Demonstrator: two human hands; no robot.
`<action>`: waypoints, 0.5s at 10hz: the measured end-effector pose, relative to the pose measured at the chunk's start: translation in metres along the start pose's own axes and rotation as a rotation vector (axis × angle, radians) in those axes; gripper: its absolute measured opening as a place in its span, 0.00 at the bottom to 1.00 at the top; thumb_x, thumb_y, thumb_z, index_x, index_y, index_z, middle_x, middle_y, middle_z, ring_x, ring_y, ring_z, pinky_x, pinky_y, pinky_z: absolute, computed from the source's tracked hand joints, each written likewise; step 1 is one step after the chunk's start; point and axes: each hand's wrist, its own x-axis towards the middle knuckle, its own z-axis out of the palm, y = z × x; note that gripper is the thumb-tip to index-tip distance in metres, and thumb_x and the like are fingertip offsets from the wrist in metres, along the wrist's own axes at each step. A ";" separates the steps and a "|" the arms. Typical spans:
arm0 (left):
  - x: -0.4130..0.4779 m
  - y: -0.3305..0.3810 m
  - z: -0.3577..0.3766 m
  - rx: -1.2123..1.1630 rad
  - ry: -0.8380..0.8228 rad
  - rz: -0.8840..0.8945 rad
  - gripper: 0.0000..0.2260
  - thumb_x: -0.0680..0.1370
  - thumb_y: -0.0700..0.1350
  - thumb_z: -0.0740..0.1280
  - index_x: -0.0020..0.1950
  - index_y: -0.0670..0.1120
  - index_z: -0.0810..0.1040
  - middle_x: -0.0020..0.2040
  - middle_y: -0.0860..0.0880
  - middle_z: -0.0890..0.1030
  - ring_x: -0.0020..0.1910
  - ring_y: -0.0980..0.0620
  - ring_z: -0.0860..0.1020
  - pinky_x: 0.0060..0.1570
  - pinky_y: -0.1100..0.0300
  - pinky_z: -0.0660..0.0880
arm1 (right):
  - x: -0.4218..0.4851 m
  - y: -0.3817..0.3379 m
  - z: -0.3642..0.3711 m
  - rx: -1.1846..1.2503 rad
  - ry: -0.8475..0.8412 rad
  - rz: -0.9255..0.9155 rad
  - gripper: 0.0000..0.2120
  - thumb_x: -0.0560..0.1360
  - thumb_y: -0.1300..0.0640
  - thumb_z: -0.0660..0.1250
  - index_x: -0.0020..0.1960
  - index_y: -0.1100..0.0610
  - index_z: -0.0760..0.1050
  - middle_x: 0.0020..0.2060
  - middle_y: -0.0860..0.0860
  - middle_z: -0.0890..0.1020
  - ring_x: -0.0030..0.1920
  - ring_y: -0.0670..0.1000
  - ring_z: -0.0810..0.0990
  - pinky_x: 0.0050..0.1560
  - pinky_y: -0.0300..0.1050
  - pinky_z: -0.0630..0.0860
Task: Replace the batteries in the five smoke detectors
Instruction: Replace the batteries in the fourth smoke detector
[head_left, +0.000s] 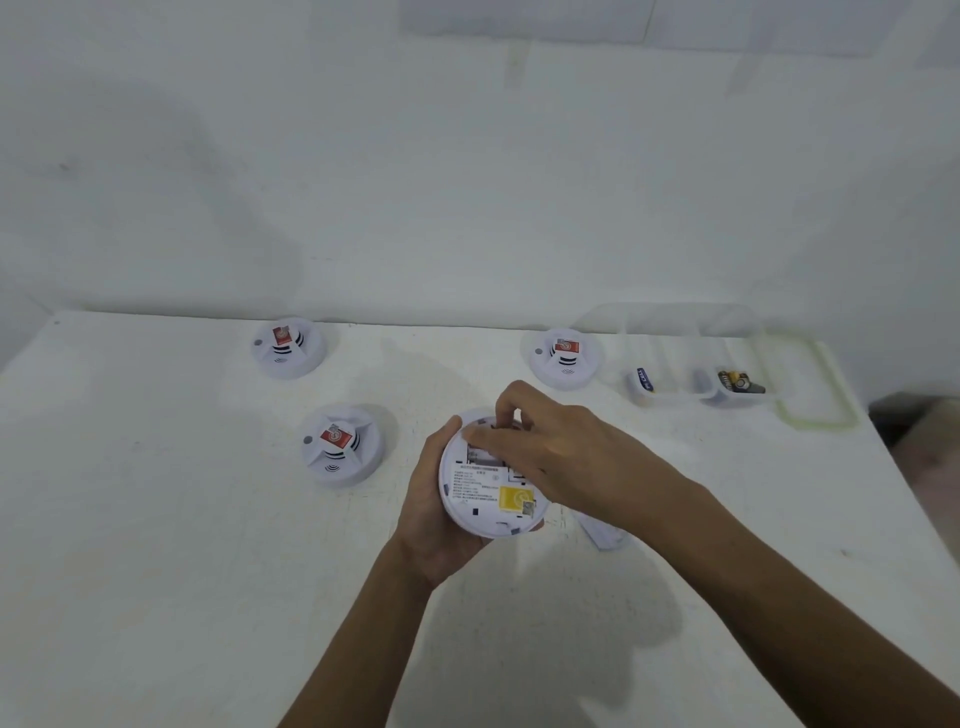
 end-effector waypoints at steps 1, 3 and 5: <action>-0.001 0.001 0.001 -0.014 0.014 -0.042 0.22 0.69 0.60 0.64 0.54 0.47 0.82 0.54 0.39 0.81 0.48 0.40 0.81 0.49 0.44 0.79 | -0.001 0.000 0.003 -0.006 0.008 -0.034 0.13 0.81 0.44 0.55 0.60 0.50 0.66 0.41 0.48 0.70 0.36 0.50 0.71 0.29 0.38 0.64; 0.001 -0.003 -0.007 0.047 0.023 0.005 0.30 0.60 0.64 0.76 0.55 0.48 0.83 0.57 0.38 0.80 0.51 0.39 0.79 0.59 0.38 0.71 | -0.003 0.000 0.003 0.054 0.064 -0.060 0.17 0.82 0.44 0.53 0.61 0.55 0.69 0.40 0.50 0.70 0.35 0.53 0.71 0.34 0.44 0.66; -0.004 0.008 0.002 -0.134 -0.094 -0.078 0.25 0.66 0.61 0.72 0.55 0.46 0.82 0.55 0.39 0.81 0.51 0.38 0.81 0.50 0.43 0.78 | -0.005 -0.005 -0.002 0.395 0.356 0.233 0.11 0.73 0.52 0.72 0.45 0.51 0.70 0.35 0.44 0.72 0.30 0.42 0.72 0.30 0.32 0.69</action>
